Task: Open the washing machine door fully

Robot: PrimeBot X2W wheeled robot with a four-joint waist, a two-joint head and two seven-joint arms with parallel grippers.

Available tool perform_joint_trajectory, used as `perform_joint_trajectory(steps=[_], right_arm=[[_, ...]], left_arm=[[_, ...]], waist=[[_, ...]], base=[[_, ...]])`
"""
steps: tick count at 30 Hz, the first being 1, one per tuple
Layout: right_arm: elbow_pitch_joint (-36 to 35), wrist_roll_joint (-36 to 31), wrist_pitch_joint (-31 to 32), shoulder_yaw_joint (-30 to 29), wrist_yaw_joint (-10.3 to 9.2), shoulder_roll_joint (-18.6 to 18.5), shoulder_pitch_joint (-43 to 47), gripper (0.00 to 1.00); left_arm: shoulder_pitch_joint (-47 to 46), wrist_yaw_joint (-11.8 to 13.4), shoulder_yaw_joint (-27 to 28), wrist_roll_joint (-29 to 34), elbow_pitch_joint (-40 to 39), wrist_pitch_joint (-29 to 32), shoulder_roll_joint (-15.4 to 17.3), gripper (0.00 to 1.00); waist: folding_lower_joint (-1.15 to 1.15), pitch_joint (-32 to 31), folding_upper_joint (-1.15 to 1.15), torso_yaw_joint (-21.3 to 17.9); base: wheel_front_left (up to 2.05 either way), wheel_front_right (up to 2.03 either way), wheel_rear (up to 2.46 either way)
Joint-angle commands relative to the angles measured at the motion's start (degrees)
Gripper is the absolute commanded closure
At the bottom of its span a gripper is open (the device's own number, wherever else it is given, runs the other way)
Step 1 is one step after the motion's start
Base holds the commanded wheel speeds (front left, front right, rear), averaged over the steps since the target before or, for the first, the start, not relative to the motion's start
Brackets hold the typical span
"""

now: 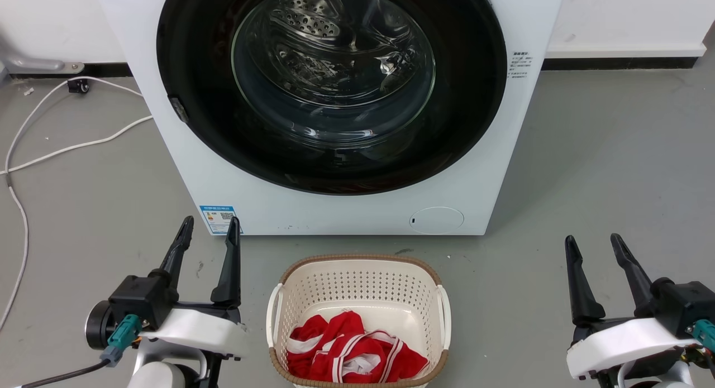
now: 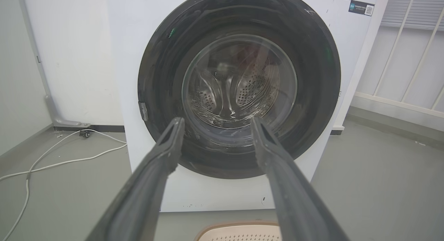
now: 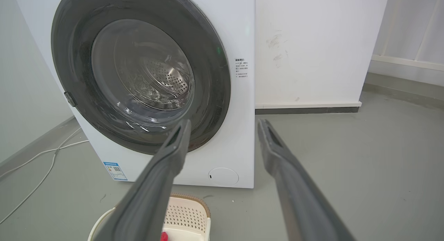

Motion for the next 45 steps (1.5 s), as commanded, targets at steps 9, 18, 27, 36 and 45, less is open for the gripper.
perform_joint_trajectory(steps=[9,18,27,36,45], right_arm=[[-0.7,-3.4,-0.6,0.0,-0.02,0.2,0.4,0.00],[-0.4,-6.0,-1.0,0.2,-0.02,0.2,0.9,0.00],[-0.1,-7.8,-1.6,0.4,-0.03,0.3,1.1,0.00],[0.6,-6.5,-1.4,0.3,-0.02,0.2,0.9,0.00],[1.1,-5.5,-1.2,0.4,-0.03,0.2,0.8,0.89]], left_arm=[[0.2,-0.1,0.5,4.3,0.8,-1.4,-0.5,0.00],[0.5,-0.4,1.0,7.4,1.3,-2.3,-1.1,0.00],[1.2,-0.9,1.6,9.7,1.5,-3.3,-2.1,0.00],[1.0,-1.4,2.2,9.1,2.1,-3.2,-2.6,0.00],[0.8,-1.8,2.7,9.2,2.6,-3.2,-2.9,0.00]], waist=[[0.00,0.0,0.00,-0.2],[0.00,-0.1,0.00,-0.1],[0.00,-0.3,0.00,-0.2],[0.00,-0.2,0.00,-0.2],[0.00,-0.2,0.00,-0.1]], base=[[0.00,0.00,0.00],[0.00,0.00,0.00],[0.00,0.00,0.00],[0.00,0.00,0.00],[0.00,0.00,0.00]])
